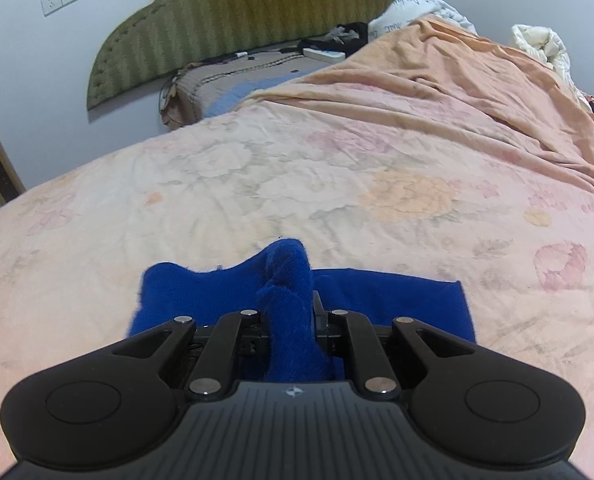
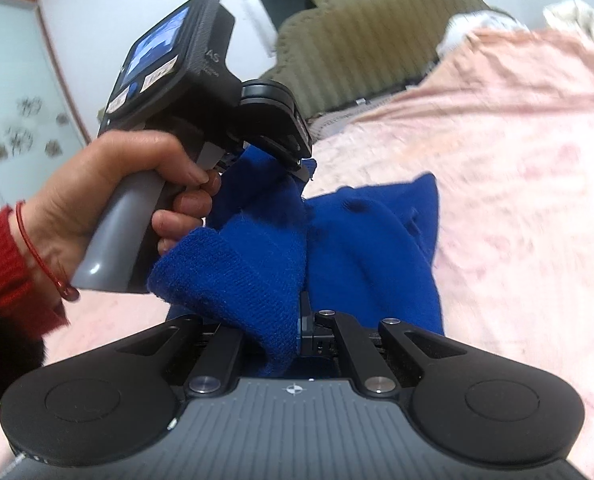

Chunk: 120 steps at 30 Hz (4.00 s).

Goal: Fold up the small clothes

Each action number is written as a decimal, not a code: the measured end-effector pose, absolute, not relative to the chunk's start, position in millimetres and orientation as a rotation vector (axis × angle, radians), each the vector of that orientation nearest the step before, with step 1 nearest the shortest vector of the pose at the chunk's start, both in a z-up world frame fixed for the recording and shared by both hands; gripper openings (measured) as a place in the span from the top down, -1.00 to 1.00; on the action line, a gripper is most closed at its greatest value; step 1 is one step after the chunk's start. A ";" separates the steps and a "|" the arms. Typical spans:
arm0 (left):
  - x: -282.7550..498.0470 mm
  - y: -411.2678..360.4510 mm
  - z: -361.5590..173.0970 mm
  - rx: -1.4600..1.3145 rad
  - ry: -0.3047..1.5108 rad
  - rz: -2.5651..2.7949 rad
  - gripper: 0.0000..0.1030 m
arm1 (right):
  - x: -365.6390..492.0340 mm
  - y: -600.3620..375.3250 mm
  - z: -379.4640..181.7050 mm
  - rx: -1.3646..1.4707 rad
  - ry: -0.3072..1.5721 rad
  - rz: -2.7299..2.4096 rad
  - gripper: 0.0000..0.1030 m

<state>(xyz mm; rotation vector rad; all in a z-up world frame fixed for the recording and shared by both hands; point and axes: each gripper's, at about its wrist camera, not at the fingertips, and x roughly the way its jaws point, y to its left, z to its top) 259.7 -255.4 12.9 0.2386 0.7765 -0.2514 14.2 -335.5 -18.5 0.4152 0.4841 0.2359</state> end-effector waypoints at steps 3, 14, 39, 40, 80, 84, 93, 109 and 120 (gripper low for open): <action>262.0 -266.5 5.2 0.231 0.783 -0.271 0.76 | 15.7 -346.0 -27.4 0.483 0.499 0.232 0.90; 271.1 -274.3 6.3 0.047 0.823 -0.397 -0.26 | 20.3 -368.8 -47.8 0.669 0.524 0.232 0.73; 154.1 -148.0 4.5 0.221 0.612 -0.151 -0.63 | 54.3 -407.9 -56.4 0.881 0.614 0.420 -0.23; 156.0 -147.1 3.5 0.225 0.609 -0.153 -0.64 | 63.5 -409.4 -52.2 0.866 0.636 0.442 -0.32; 162.5 -139.7 -21.9 0.189 0.649 -0.170 -0.63 | 99.2 -424.7 -19.7 0.527 0.726 0.365 0.30; 161.0 -127.2 -15.0 0.104 0.693 -0.165 -0.64 | 89.0 -419.9 -34.0 0.526 0.774 0.328 0.28; 127.8 -117.3 -17.4 0.056 0.732 -0.182 -0.64 | 55.4 -412.1 -31.5 0.546 0.755 0.325 0.12; 116.3 -110.0 -36.1 -0.052 0.830 -0.241 -0.81 | 59.4 -398.7 -42.9 0.646 0.732 0.377 -0.08; 111.1 -117.0 -33.4 -0.135 0.819 -0.376 0.59 | 85.4 -376.9 -54.8 0.748 0.748 0.392 0.53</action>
